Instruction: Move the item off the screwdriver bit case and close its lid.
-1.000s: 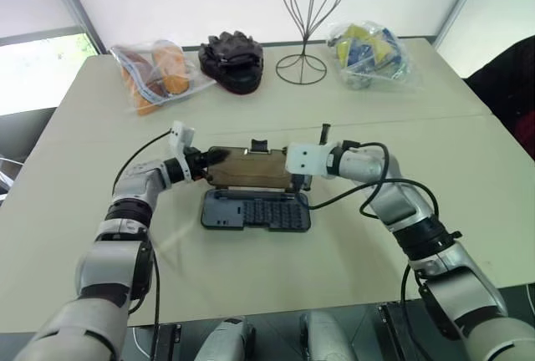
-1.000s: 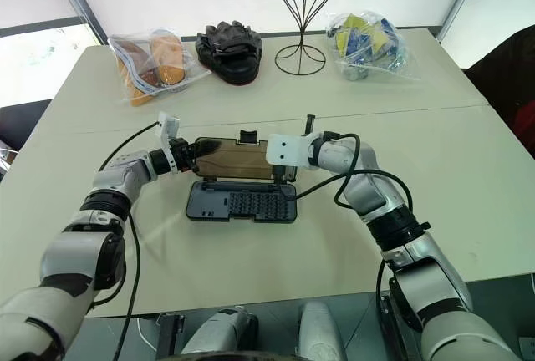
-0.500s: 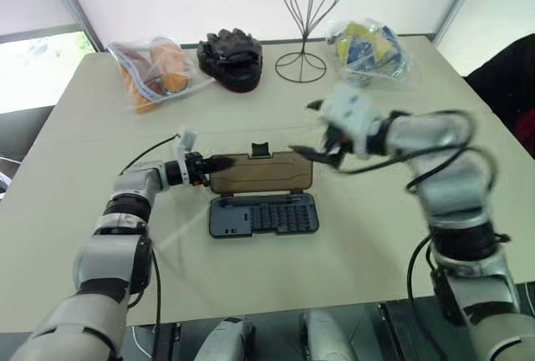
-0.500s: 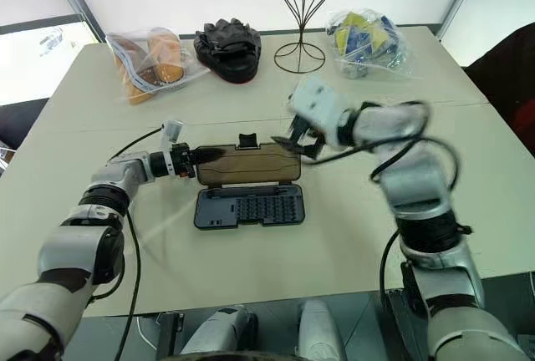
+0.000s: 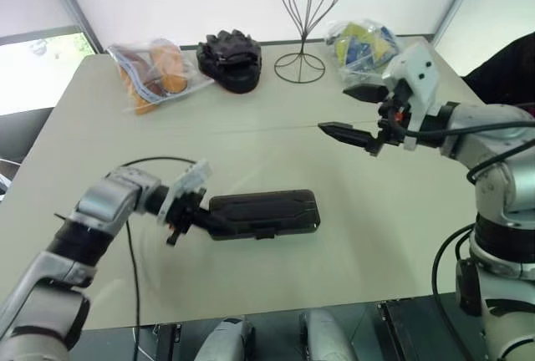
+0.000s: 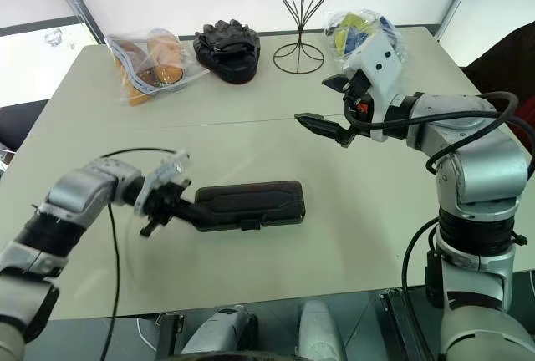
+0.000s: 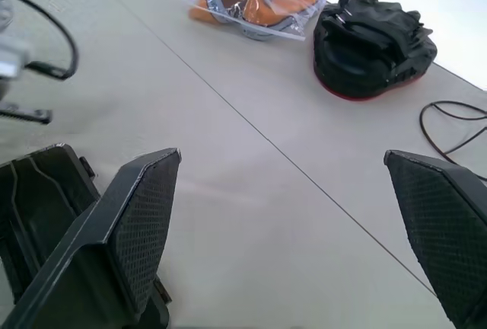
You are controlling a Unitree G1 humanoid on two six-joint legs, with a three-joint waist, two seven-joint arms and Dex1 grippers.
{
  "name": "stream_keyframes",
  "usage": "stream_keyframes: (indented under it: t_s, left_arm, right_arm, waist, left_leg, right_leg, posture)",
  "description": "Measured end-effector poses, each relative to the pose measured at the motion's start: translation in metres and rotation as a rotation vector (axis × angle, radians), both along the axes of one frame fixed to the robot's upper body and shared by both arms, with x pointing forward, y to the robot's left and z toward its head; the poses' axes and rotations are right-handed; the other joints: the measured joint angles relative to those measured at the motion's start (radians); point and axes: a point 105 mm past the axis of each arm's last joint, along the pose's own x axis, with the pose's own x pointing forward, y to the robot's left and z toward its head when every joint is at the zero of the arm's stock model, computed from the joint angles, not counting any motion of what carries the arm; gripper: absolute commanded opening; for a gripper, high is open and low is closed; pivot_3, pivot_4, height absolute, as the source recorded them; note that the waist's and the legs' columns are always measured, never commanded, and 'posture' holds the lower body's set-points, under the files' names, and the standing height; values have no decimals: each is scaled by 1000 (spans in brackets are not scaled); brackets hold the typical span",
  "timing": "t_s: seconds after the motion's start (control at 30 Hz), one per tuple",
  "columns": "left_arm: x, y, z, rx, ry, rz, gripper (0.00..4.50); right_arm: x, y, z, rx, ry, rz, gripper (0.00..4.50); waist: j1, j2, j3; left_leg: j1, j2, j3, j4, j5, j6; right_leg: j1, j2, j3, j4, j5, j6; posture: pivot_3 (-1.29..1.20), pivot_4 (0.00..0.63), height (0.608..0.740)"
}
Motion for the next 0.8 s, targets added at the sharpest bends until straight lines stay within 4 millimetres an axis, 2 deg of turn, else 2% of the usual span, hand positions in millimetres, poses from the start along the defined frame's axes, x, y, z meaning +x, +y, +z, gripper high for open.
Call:
stream_keyframes:
  t_s: [0.03, 0.13, 0.17, 0.2, 0.23, 0.27, 0.33, 0.4, 0.53, 0.6, 0.63, 0.7, 0.8]
  left_arm:
    - [9, -3, 11, -60, 5, 45, 0]
    - [45, -6, 82, -268, -102, 187, 0]
    - [54, -3, 114, -345, -163, 228, 0]
    - [57, -1, 134, -389, -213, 243, 0]
    - [59, 0, 149, -419, -261, 252, 0]
    - [60, 1, 156, -429, -292, 260, 0]
    - [67, -5, 150, -411, -317, 275, 0]
    - [81, -15, 127, -344, -322, 299, 0]
    - [108, -22, 77, -140, -415, 339, 0]
    - [119, -28, 45, -6, -477, 304, 0]
    - [123, -34, 29, 33, -465, 290, 0]
    - [125, -45, 15, 61, -449, 264, 0]
    - [130, -56, 16, 101, -491, 218, 0]
  right_arm:
    - [0, -1, -3, 4, 8, -3, 4428]
    - [-4, 2, -20, -7, 55, 8, 4428]
    - [-10, 6, -31, -31, 79, 28, 4428]
    - [-16, 10, -42, -53, 113, 53, 4428]
    - [-25, 14, -58, -87, 158, 88, 4428]
    - [-34, 21, -74, -111, 211, 132, 4428]
    - [-52, 34, -98, -144, 292, 208, 3935]
    - [-63, 43, -110, -157, 326, 249, 3291]
    - [-74, 64, -114, -109, 335, 296, 1300]
    - [-81, 81, -119, -78, 351, 324, 237]
    - [-84, 91, -123, -66, 369, 331, 55]
    - [-87, 100, -129, -60, 389, 327, 55]
    - [-86, 101, -136, -73, 415, 278, 55]
  waist:
    - [9, 0, 0]
    - [25, -4, 2]
    - [24, -4, 2]
    - [20, -4, 2]
    - [17, -4, 2]
    - [15, -3, 1]
    - [12, -3, 1]
    - [13, -3, 2]
    - [19, -4, 2]
    - [22, -4, 2]
    - [24, -4, 2]
    - [24, -6, 3]
    - [20, -6, 3]
  left_leg:
    - [0, -1, 0, 2, 0, 0]
    - [-5, -1, -3, 10, 0, 0]
    - [-5, -2, -3, 10, 0, 1]
    - [-4, -2, -3, 10, -1, 1]
    - [-2, -2, -2, 9, -1, 1]
    - [0, -2, -1, 9, -1, 1]
    - [0, -2, 0, 9, -1, 1]
    - [-1, -2, 0, 9, -1, 1]
    - [-1, -2, 1, 10, -1, 1]
    - [-1, -2, 1, 10, -1, 1]
    - [-1, -2, 1, 11, -1, 1]
    - [-3, -4, 0, 11, -1, 2]
    - [-3, -5, 0, 11, -1, 2]
  right_leg:
    - [0, 0, 0, 0, 0, 0]
    - [1, 1, -2, 0, 0, 0]
    - [1, 0, -1, 1, 0, 0]
    - [1, 0, -1, 1, 0, 0]
    - [2, -1, -1, 1, 0, 0]
    - [2, -2, -1, 1, 0, 0]
    - [2, -2, 0, 1, 0, 0]
    - [2, -1, -1, 1, 0, 0]
    - [4, -1, -1, 1, 0, 0]
    - [4, -1, -1, 1, 0, 0]
    - [4, -1, -1, 1, 0, 0]
    - [2, -2, -1, 1, 0, 0]
    - [2, -3, -1, 1, 0, 0]
  posture:
    - [0, 150, 740]
    - [0, 150, 740]
    - [0, 150, 740]
    - [0, 150, 740]
    - [0, 150, 740]
    - [0, 150, 740]
    - [0, 150, 740]
    - [0, 150, 740]
    - [0, 150, 740]
    - [0, 150, 740]
    - [0, 150, 740]
    - [0, 150, 740]
    - [0, 150, 740]
